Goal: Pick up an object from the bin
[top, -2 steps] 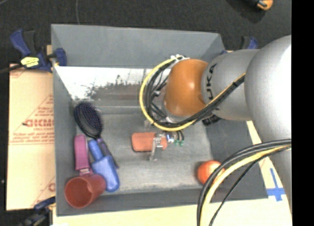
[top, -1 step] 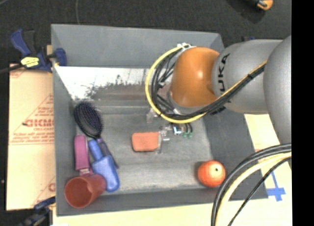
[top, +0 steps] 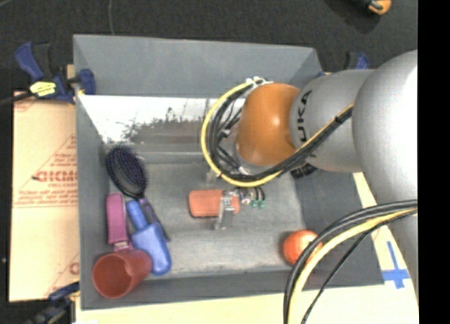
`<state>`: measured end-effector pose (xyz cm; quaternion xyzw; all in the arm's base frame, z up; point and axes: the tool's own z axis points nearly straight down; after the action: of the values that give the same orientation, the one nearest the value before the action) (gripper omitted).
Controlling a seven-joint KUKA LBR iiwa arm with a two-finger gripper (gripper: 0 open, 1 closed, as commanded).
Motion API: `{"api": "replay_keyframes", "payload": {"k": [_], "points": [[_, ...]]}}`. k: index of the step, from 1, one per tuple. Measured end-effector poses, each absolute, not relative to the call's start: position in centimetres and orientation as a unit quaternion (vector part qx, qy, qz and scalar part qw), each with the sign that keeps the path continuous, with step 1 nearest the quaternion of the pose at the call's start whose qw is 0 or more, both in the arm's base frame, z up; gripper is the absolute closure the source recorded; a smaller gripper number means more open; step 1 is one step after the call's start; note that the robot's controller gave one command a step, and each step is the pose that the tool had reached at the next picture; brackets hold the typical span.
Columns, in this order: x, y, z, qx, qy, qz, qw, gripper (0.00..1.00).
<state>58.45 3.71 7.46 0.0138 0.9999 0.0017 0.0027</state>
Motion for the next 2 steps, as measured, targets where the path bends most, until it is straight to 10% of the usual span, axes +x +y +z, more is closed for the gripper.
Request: {"api": "replay_keyframes", "payload": {"k": [1, 2], "points": [[58.19, 4.2, 7.14, 0.046, 0.999, 0.003, 0.007, 0.0], [58.53, 3.63, 7.49, 0.016, 1.0, 0.002, 0.004, 1.0]]}}
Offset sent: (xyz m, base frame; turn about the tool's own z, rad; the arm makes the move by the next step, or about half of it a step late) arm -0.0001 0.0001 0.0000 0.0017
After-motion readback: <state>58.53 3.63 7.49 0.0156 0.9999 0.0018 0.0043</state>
